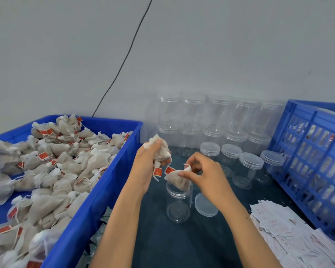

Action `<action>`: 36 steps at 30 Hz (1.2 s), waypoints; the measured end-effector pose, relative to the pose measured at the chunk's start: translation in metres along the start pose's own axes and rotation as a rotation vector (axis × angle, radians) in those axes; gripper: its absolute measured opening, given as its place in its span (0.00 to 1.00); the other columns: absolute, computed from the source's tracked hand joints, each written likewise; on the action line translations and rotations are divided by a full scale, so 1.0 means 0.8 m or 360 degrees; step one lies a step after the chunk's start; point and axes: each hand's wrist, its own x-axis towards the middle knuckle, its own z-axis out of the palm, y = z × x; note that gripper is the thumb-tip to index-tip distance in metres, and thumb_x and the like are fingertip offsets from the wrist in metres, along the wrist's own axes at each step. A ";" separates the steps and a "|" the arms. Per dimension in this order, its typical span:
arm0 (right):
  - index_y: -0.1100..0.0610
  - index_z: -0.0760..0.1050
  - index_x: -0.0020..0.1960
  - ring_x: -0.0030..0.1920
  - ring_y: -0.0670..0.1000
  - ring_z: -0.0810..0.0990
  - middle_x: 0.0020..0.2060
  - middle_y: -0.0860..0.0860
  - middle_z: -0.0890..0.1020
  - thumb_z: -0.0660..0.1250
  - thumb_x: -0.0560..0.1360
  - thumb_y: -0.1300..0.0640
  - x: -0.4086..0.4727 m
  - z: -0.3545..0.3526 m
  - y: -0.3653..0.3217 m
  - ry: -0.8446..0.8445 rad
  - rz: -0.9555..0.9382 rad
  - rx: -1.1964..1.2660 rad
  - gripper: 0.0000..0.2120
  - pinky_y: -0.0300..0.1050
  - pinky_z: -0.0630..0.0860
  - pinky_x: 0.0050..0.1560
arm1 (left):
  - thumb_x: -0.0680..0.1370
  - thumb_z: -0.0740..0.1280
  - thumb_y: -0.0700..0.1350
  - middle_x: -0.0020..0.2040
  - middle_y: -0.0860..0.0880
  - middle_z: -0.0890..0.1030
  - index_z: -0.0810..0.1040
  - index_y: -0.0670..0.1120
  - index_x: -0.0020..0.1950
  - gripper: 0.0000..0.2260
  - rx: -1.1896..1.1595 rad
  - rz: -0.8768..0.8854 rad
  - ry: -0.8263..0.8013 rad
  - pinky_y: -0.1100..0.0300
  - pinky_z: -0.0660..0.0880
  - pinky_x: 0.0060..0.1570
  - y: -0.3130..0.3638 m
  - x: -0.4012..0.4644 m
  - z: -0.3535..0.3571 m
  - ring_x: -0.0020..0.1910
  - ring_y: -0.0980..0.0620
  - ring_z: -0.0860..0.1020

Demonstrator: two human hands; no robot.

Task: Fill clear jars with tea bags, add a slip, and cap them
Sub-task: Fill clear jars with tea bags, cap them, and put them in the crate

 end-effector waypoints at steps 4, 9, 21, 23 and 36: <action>0.49 0.74 0.44 0.42 0.43 0.80 0.41 0.43 0.83 0.74 0.70 0.49 -0.004 -0.007 -0.003 0.0044 -0.0149 -0.0091 0.10 0.35 0.76 0.43 | 0.81 0.62 0.49 0.46 0.41 0.79 0.75 0.36 0.57 0.16 0.0088 0.0028 -0.0175 0.49 0.76 0.53 -0.001 -0.003 0.002 0.42 0.50 0.79; 0.51 0.74 0.45 0.44 0.50 0.77 0.44 0.48 0.80 0.68 0.75 0.60 -0.001 -0.005 -0.001 -0.0187 -0.0245 -0.0607 0.05 0.40 0.72 0.42 | 0.81 0.63 0.47 0.44 0.45 0.80 0.76 0.41 0.52 0.09 0.0205 -0.0038 -0.0471 0.53 0.79 0.49 -0.002 -0.003 -0.003 0.43 0.51 0.80; 0.56 0.73 0.49 0.42 0.51 0.68 0.49 0.48 0.69 0.63 0.75 0.66 -0.012 -0.006 -0.016 -0.0140 -0.0444 -0.0842 0.06 0.43 0.66 0.39 | 0.81 0.62 0.42 0.49 0.44 0.81 0.76 0.46 0.50 0.03 0.0445 -0.0101 -0.0535 0.49 0.80 0.51 0.006 -0.009 0.000 0.50 0.46 0.81; 0.56 0.75 0.51 0.42 0.51 0.67 0.51 0.49 0.70 0.66 0.74 0.65 -0.013 -0.006 -0.016 -0.0126 -0.0505 -0.0979 0.07 0.41 0.62 0.39 | 0.82 0.62 0.42 0.49 0.43 0.81 0.76 0.46 0.50 0.03 0.0457 -0.0126 -0.0539 0.44 0.79 0.54 0.005 -0.010 0.001 0.51 0.44 0.81; 0.51 0.72 0.53 0.51 0.51 0.74 0.49 0.49 0.80 0.63 0.78 0.57 -0.007 0.006 0.002 -0.0191 -0.0308 -0.0681 0.05 0.49 0.73 0.51 | 0.80 0.65 0.42 0.46 0.45 0.82 0.77 0.43 0.53 0.04 0.0678 0.0003 -0.0448 0.61 0.80 0.37 0.006 -0.017 0.008 0.42 0.52 0.82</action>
